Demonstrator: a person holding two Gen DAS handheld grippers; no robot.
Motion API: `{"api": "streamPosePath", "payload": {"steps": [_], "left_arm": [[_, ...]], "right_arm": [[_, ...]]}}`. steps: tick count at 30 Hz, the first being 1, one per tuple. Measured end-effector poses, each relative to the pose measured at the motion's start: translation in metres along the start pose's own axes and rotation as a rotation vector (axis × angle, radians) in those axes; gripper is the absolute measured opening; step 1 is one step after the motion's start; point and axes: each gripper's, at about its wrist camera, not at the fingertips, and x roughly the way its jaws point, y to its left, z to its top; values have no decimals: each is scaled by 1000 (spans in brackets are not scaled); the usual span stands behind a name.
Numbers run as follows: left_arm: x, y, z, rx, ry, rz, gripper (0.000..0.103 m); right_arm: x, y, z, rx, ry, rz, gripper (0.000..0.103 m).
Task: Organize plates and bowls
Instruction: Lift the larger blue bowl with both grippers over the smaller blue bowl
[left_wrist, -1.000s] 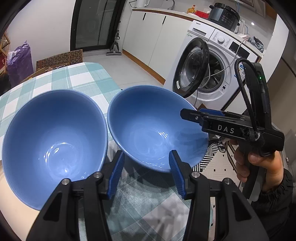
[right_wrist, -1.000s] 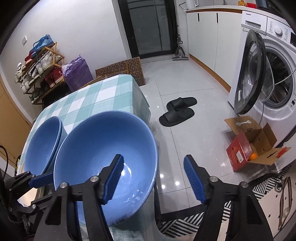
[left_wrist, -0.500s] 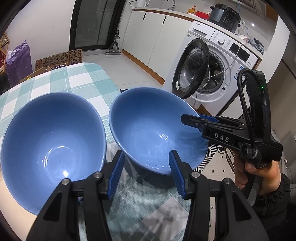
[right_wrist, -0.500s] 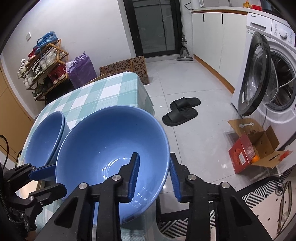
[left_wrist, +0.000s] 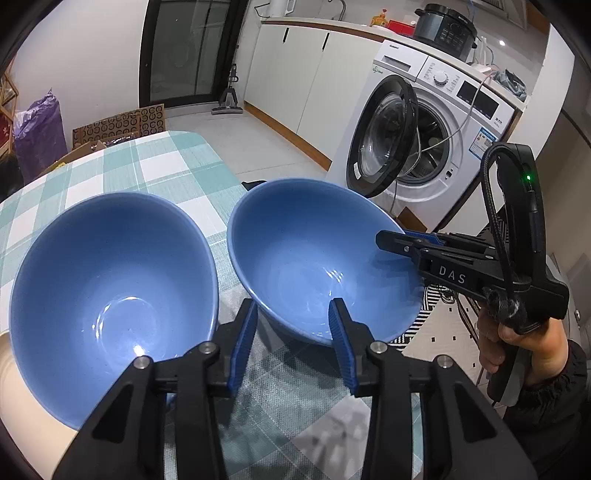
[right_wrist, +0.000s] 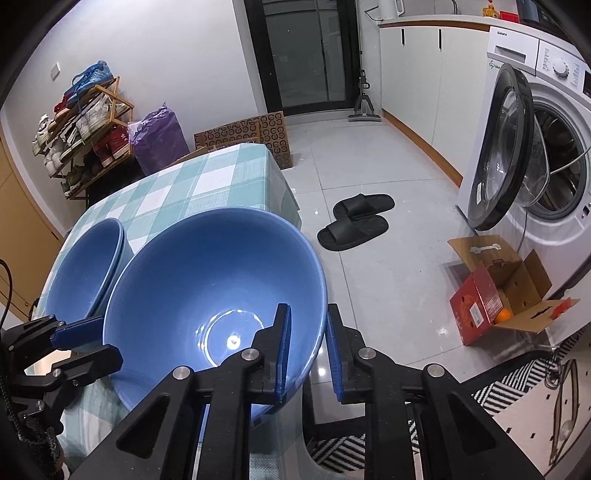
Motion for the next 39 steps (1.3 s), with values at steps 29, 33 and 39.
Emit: {"api": "streamPosePath", "payload": {"steps": [29,33,39], "left_arm": [[-16,-7,-3,32,-40,-3,39],[-21,-10,-4,38,-48,-2,39],[-29,-14,-4,41,-64,-2,39]], "right_arm": [[-28,0,-6,-11,-26,-29,19],[-37,1,-6,-15,-40,-32,19],[-51,3,-6,-19,-61,-36,19]]}}
